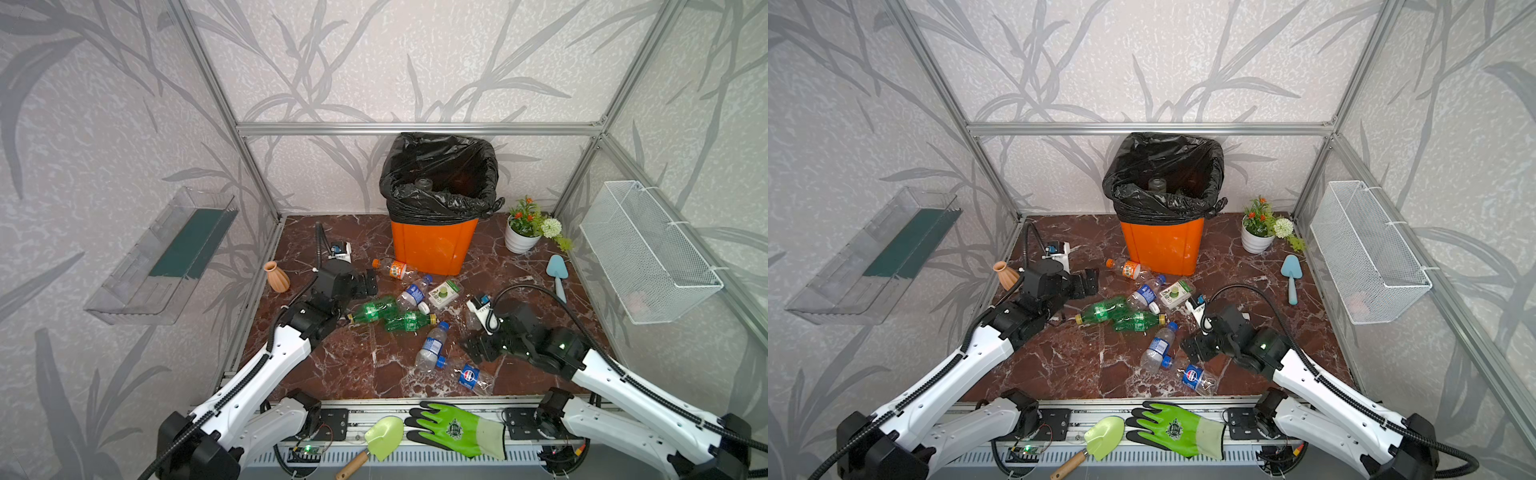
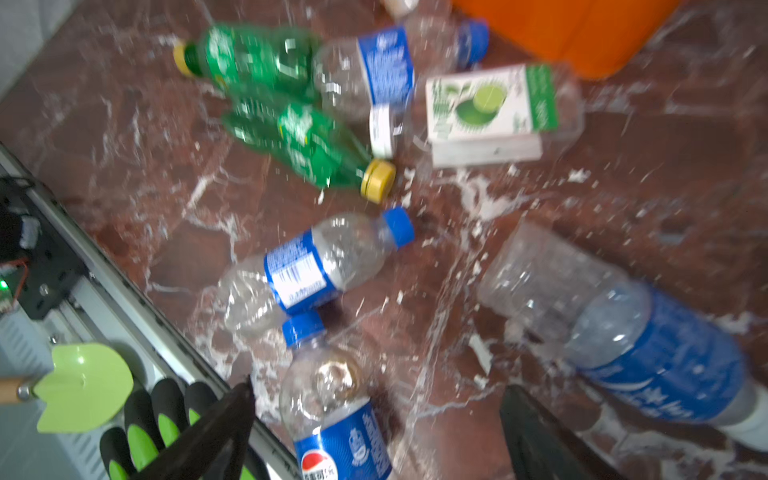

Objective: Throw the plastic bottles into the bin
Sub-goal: 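Draw the right arm back down toward the bottles nearest the robot, then close the right gripper on the blue-capped Pepsi bottle near the glove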

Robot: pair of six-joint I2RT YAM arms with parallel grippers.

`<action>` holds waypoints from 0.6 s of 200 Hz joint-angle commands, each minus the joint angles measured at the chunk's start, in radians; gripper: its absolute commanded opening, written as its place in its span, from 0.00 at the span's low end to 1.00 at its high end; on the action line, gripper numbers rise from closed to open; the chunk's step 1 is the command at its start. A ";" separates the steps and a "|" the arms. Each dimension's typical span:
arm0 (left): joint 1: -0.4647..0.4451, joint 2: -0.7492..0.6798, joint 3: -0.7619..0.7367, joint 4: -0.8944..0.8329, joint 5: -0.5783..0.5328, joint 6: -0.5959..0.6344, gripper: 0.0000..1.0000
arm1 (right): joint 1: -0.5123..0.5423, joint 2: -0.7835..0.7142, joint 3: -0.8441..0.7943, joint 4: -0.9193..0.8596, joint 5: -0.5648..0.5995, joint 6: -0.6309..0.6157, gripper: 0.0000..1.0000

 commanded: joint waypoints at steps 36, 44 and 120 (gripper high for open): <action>-0.002 -0.009 0.026 -0.009 0.001 0.020 0.99 | 0.212 -0.025 -0.087 -0.048 0.142 0.162 0.94; -0.002 -0.008 0.025 -0.008 0.006 0.017 0.99 | 0.233 -0.013 -0.089 -0.049 0.144 0.168 0.94; -0.002 -0.026 -0.005 -0.001 -0.003 0.012 0.99 | 0.291 0.158 -0.055 -0.062 0.104 0.180 0.93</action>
